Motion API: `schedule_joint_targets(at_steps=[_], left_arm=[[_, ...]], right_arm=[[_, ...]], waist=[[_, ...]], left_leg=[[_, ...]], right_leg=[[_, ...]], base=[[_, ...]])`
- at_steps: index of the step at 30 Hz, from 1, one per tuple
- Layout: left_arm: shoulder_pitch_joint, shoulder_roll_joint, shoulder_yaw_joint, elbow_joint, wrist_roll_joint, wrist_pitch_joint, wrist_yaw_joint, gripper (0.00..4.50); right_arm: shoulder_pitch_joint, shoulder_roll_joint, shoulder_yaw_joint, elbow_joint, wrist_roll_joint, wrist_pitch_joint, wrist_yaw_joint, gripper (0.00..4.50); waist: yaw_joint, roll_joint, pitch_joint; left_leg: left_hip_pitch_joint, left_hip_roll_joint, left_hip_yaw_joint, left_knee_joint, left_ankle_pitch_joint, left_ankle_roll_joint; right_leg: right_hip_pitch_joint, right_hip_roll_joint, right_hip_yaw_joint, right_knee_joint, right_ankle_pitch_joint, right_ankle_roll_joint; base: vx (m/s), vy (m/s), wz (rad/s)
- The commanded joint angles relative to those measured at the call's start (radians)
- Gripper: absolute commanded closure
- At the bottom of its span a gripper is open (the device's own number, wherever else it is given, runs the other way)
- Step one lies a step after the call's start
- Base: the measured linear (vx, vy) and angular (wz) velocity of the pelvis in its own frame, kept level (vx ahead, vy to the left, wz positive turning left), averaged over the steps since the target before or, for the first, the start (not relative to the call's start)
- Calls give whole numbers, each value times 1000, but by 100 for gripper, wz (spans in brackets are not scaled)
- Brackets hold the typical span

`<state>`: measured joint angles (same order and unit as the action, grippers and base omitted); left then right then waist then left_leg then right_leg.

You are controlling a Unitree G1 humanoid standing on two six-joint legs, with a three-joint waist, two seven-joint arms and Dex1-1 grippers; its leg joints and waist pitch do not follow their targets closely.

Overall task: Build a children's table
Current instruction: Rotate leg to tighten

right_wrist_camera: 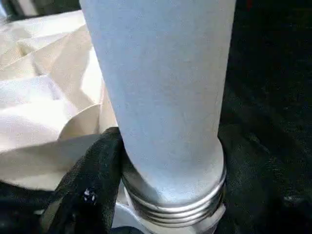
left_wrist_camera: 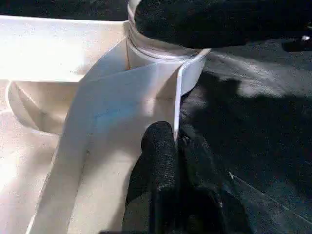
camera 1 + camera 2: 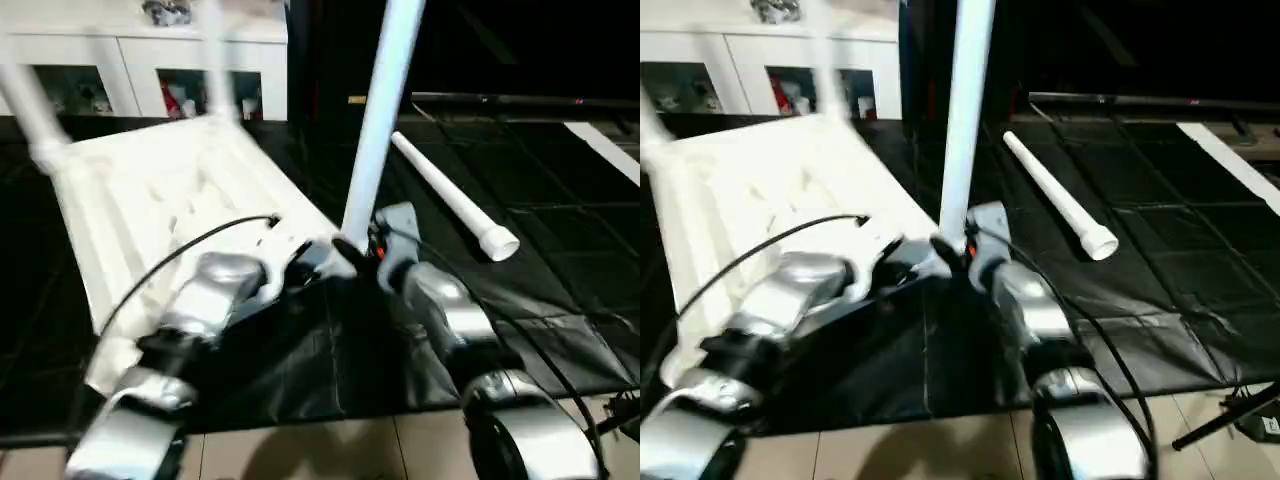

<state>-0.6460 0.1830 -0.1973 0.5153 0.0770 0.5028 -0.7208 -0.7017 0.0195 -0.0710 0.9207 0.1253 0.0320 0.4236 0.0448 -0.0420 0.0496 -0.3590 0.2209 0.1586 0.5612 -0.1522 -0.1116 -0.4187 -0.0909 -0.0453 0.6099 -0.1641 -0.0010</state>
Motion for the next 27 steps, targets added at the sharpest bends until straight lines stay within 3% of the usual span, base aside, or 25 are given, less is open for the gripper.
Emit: schedule_joint_targets(at_steps=[1, 4, 5, 8, 10, 14, 17, 19, 22, 25, 27], left_arm=[[-42, -53, 18, -28, -30, -34, 52, 450], [-40, -45, 9, -28, -19, -46, 38, 450], [-37, -39, 8, -29, -16, -49, 32, 450], [-19, 0, -7, -28, -13, -72, -12, 450], [-9, 18, -15, -32, -15, -78, -35, 450], [39, 109, -57, -56, -10, -163, -165, 450], [59, 151, -76, -68, -16, -189, -245, 450], [78, 193, -94, -81, -28, -232, -334, 450], [88, 235, -116, -84, -35, -274, -419, 450], [89, 283, -146, -78, -45, -336, -526, 450], [81, 303, -165, -67, -44, -371, -573, 450]], right_arm=[[12, 97, 63, 48, 10, 40, 64, 116], [15, 95, 56, 47, 15, 24, 72, 96], [19, 90, 57, 44, 15, 18, 78, 71], [54, 44, 76, -1, 1, -24, 143, 58], [71, 21, 78, -26, 3, -28, 183, 35], [125, -107, 76, -118, 29, -57, 355, 4], [136, -168, 73, -149, 53, -60, 454, 4], [144, -227, 81, -185, 79, -54, 579, 4], [144, -279, 98, -221, 99, -23, 711, 4], [117, -336, 152, -210, 71, -12, 852, 4], [97, -353, 182, -190, 41, -34, 893, 4]], waist=[[9, 5, -69], [12, 8, -68], [12, 9, -67], [13, 9, -63], [12, 3, -63], [17, 3, -62], [17, 6, -64], [23, 0, -66], [28, 8, -63], [32, 6, -63], [45, 7, -64]], left_leg=[[-8, -13, 17, -58, -293, 29], [-8, -11, 20, -58, -251, 34], [-7, -11, 20, -58, -255, 33], [-5, -10, 20, -61, -300, 25], [-7, -10, 18, -63, -313, 26], [-6, -7, 17, -64, -316, 33], [-6, -4, 18, -62, -302, 40], [-6, -3, 21, -58, -286, 57], [-4, -4, 22, -58, -273, 61], [-4, -1, 22, -58, -278, 57], [-2, 1, 24, -57, -279, 47]], right_leg=[[52, -20, 18, -77, -253, -173], [55, -22, 19, -76, -220, -188], [55, -22, 19, -77, -224, -188], [53, -23, 18, -84, -291, -174], [55, -22, 18, -86, -319, -162], [55, -24, 19, -87, -319, -165], [53, -25, 20, -82, -285, -182], [56, -24, 21, -79, -255, -192], [54, -21, 20, -74, -222, -211], [54, -24, 20, -73, -232, -213], [53, -23, 18, -70, -235, -220]], base=[[0, 0, 0], [0, 0, 0], [0, 0, 0], [0, 0, 0], [0, 0, 0], [0, 0, 0], [0, 0, 0], [0, 0, 0], [0, 0, 0], [0, 0, 0], [0, 0, 0]])
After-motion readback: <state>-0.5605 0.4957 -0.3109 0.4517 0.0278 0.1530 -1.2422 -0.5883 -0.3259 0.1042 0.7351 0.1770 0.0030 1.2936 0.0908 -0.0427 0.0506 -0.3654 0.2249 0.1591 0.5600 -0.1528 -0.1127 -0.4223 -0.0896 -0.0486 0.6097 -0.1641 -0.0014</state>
